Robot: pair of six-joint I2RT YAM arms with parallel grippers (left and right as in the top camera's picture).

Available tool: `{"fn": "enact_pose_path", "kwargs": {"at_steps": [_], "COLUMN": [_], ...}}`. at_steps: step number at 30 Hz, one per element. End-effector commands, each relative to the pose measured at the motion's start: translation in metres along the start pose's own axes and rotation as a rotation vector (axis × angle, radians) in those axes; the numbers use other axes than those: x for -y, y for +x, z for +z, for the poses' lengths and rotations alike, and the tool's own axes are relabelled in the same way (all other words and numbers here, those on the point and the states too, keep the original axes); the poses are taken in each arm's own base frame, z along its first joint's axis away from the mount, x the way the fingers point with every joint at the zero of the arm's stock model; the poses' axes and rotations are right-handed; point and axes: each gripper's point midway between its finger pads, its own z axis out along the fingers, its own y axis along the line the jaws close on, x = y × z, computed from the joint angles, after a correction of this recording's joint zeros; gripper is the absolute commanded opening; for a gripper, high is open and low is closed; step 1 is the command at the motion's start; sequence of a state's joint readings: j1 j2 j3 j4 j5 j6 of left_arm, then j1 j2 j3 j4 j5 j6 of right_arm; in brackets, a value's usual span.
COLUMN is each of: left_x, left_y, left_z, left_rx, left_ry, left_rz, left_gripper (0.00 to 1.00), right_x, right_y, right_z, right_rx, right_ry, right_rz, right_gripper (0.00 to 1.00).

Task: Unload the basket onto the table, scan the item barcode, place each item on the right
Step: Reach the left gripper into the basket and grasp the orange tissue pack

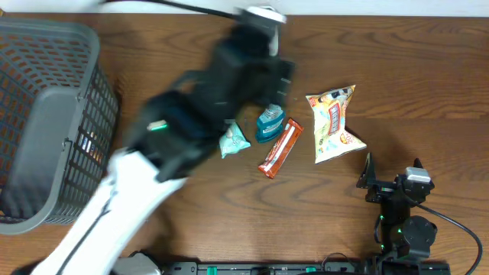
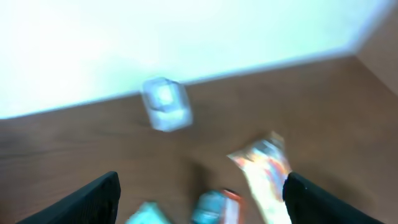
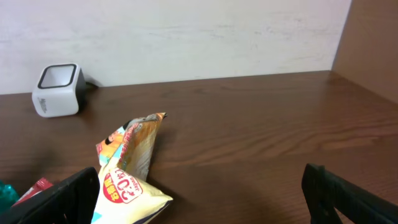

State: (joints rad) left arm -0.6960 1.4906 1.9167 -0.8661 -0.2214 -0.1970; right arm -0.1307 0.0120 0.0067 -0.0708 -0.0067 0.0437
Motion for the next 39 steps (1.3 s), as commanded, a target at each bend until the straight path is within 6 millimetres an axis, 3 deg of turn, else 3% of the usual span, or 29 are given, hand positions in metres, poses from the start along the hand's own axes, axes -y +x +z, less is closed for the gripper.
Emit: {"fn": "enact_pose_path", "kwargs": {"at_steps": [1,5,9,12,17,22,27,32,39], "left_x": [-0.081,-0.163,-0.249,-0.292,-0.348,-0.38,-0.4,-0.402,-0.401], "left_y": [-0.02,-0.019,0.005,0.029,0.079,0.138,0.197,0.246,0.288], "left_z": [-0.032,-0.063,-0.092,-0.099,-0.093,-0.076,-0.056,-0.032,-0.013], "left_rx": [0.082,0.113,0.112,0.071,-0.025,-0.192,-0.408,-0.637,-0.828], "left_ry": [-0.235,-0.429,-0.655,-0.711,-0.729,-0.73,-0.769,-0.784,-0.812], "left_rz": [-0.056,-0.242,-0.502,-0.676,-1.017,-1.323,-1.472,-1.527,-1.563], "left_gripper": [0.84,0.84,0.84,0.84,0.84,0.84,0.84,0.84,0.84], "right_x": [0.002,0.002,0.002,0.002,0.002,0.002,0.002,0.002,0.002], "right_y": [0.0,0.0,0.0,0.0,0.0,0.0,0.0,0.0,0.0], "right_z": [0.0,0.0,0.0,0.0,0.0,0.0,0.0,0.0,0.0], "right_rx": [0.001,0.001,0.001,0.001,0.001,0.001,0.001,0.001,0.001], "right_ry": [0.009,0.009,0.009,0.009,0.009,0.009,0.009,0.009,0.009], "right_rz": [0.0,0.0,0.0,0.0,0.0,0.0,0.0,0.0,0.0], "right_gripper": [0.99,0.99,0.99,0.99,0.99,0.99,0.99,0.99,0.99]}}
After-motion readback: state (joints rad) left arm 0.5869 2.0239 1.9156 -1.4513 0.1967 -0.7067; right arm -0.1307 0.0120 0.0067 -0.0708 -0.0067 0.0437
